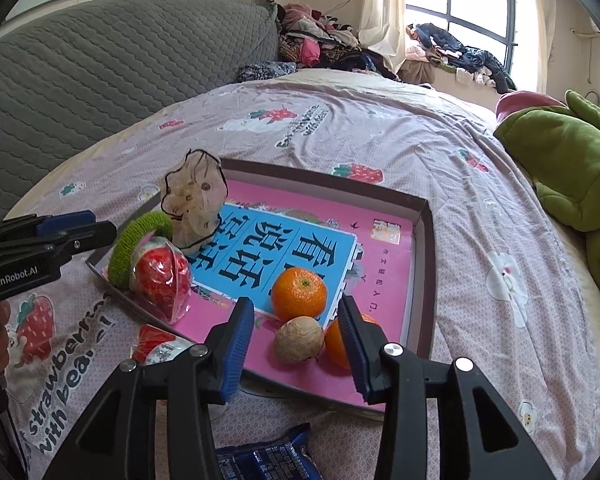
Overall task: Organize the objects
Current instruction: 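Open left gripper dropping the ring while right gripper releases the walnut in box, then withdraw both open grippers from the box toward the egg toy and snack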
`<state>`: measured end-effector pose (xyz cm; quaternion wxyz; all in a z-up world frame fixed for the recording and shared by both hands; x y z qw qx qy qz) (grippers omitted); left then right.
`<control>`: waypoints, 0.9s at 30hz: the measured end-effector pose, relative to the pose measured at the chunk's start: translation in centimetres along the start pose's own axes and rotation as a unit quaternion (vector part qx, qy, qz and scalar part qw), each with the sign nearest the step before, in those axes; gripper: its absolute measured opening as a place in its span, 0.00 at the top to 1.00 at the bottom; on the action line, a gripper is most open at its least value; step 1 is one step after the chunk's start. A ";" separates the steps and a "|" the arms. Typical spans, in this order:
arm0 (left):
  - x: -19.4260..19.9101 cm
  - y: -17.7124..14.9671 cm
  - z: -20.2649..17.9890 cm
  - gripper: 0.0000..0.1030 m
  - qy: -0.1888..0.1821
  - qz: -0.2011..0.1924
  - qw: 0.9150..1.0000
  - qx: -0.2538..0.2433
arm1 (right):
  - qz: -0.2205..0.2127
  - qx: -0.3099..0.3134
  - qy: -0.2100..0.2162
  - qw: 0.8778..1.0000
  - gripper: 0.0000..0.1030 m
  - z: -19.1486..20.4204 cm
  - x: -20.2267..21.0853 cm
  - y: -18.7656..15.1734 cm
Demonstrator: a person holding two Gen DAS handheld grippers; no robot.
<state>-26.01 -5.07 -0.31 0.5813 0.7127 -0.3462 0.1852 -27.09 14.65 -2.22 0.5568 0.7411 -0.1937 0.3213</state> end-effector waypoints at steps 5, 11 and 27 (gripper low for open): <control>0.6 0.2 -0.4 0.46 0.003 -0.003 1.000 -0.003 | -0.008 -0.004 0.001 1.000 0.52 -0.1 0.9 0.4; 1.4 0.4 -0.8 0.44 0.010 -0.007 1.000 -0.007 | -0.016 -0.006 0.001 1.000 0.51 -0.1 1.7 0.8; 4.0 0.7 -2.3 0.40 0.004 -0.027 1.000 -0.014 | -0.048 -0.023 0.015 0.998 0.51 -1.0 5.3 1.7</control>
Point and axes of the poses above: each gripper's, at about its wrist camera, not at the fingertips, and x roughly against the way its jaws point, z to its left, y to its top, the point moved 3 cm from there along -x, roughly the way its jaws point, and after that the axes turned 14 degrees about -y, right-handed, at the moved point
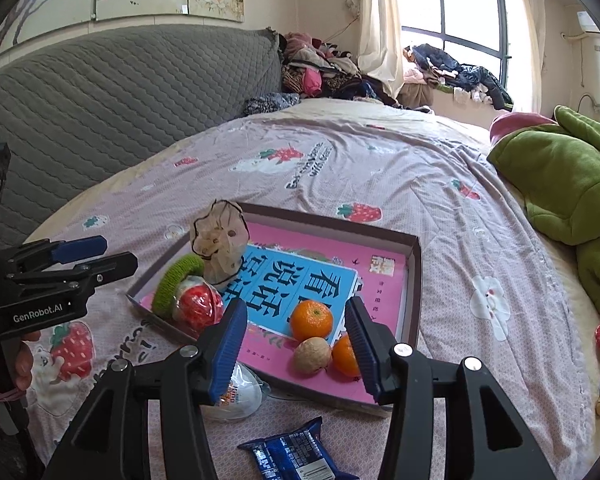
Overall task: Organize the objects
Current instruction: 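Withdraw both open grippers from the box toward the egg toy and snack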
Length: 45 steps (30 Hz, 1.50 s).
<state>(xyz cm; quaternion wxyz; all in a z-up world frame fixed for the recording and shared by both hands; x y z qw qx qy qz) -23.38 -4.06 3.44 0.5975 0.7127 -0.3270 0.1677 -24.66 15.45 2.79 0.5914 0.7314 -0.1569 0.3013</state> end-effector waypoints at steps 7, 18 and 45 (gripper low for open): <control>1.4 0.4 -0.9 0.40 -0.004 -0.010 1.000 -0.005 | -0.016 -0.015 0.005 1.000 0.47 -0.7 1.8 0.7; 3.2 0.2 -2.7 0.40 -0.014 -0.019 0.999 -0.021 | -0.033 -0.024 0.010 0.999 0.43 -0.9 4.5 0.6; 5.2 -1.5 -7.2 0.40 -0.034 -0.013 0.998 -0.054 | -0.043 -0.030 -0.001 0.999 0.40 -1.8 9.0 -3.2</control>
Point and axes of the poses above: each gripper's, at about its wrist camera, not at the fingertips, and x roughly against the way its jaws point, z to its left, y to its top, the point moved 3 cm from there along -x, roughly the way its jaws point, and after that the axes turned 14 degrees about -y, right-handed, at the moved point
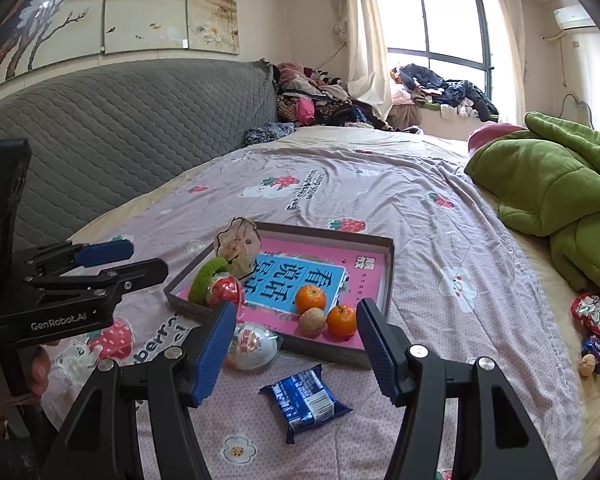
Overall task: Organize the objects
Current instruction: 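Withdraw both open grippers from the box toward the egg toy and snack, then grasp the wrapped red egg toy with left gripper while right grasps blue snack packet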
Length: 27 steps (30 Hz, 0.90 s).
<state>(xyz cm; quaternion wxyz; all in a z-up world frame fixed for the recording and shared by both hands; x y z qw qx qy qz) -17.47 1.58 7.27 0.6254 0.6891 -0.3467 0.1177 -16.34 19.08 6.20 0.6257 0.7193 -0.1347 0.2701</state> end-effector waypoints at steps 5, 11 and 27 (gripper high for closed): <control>-0.4 -0.7 -0.3 0.40 -0.006 0.005 1.000 -0.005 | 0.006 0.005 0.003 1.000 0.40 0.4 0.1 -1.0; -1.9 -1.8 -0.6 0.40 -0.013 0.013 1.000 -0.025 | 0.014 0.011 0.006 1.000 0.40 0.5 -0.3 -2.0; -6.3 -4.9 -1.7 0.40 -0.037 0.059 0.997 -0.034 | 0.043 0.012 -0.006 0.999 0.40 -0.3 -2.2 -5.2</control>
Point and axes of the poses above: each gripper's, at about its wrist camera, not at the fingertips, and x roughly against the way its jaws point, z to its left, y to its top, the point moved 3 cm from there along -x, roughly the way its jaws point, and after that the axes turned 14 degrees about -y, right-handed, at the moved point
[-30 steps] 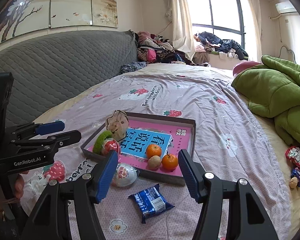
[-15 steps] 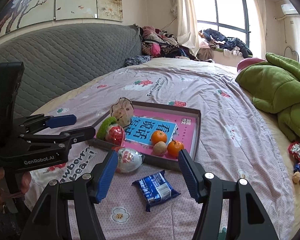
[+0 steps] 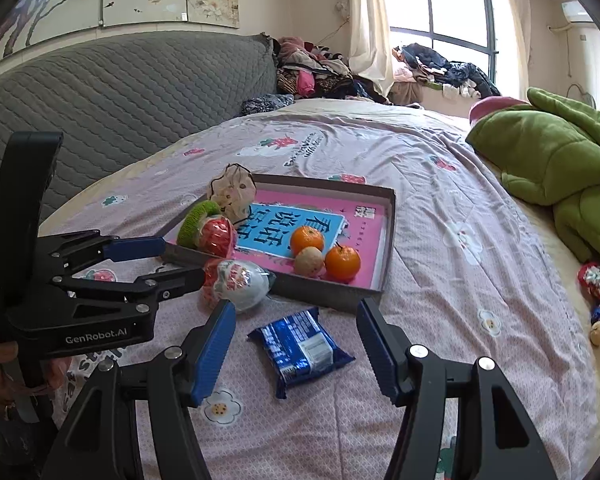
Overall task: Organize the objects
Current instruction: 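Grasp the wrapped red egg toy with left gripper while right grasps blue snack packet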
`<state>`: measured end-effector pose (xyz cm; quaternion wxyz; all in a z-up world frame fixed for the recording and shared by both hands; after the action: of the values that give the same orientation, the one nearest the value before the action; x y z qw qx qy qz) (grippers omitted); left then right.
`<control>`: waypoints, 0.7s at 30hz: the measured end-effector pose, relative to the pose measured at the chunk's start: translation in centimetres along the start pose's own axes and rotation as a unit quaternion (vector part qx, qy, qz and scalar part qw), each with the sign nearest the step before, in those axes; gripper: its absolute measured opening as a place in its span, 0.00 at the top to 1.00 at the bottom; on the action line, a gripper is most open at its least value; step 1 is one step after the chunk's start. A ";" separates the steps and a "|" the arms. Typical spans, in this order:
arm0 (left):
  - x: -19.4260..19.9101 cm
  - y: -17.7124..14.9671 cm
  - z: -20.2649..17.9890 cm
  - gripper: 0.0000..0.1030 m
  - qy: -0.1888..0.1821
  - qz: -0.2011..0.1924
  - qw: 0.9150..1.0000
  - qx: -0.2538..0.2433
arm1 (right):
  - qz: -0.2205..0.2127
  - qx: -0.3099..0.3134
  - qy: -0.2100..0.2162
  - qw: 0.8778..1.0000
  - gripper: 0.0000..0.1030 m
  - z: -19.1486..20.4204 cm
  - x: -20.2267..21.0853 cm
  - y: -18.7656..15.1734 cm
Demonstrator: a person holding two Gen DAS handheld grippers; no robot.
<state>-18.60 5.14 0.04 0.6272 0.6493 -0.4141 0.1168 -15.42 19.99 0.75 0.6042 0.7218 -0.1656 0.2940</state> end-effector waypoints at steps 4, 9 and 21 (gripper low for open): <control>-0.8 -0.2 -0.5 0.40 -0.002 0.006 1.000 -0.008 | 0.004 -0.005 -0.004 1.000 0.40 -0.5 -0.2 -0.2; -1.6 -0.7 -0.6 0.40 0.000 0.014 1.000 -0.023 | 0.011 -0.014 -0.001 1.000 0.40 -1.0 -0.6 -0.5; -3.1 -1.0 0.3 0.40 0.002 0.016 1.000 -0.024 | 0.024 -0.002 -0.003 1.000 0.40 -0.5 -1.5 -1.1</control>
<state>-19.94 5.92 -2.84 0.6415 0.6270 -0.4260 0.1184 -16.06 20.53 -0.97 0.5979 0.7172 -0.1858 0.3059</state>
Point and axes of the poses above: each gripper's, at about its wrist camera, not at the fingertips, and x roughly against the way its jaws point, z to its left, y to its top, the point moved 3 cm from there along -x, roughly the way its jaws point, and after that the axes turned 14 degrees about -y, right-handed, at the moved point
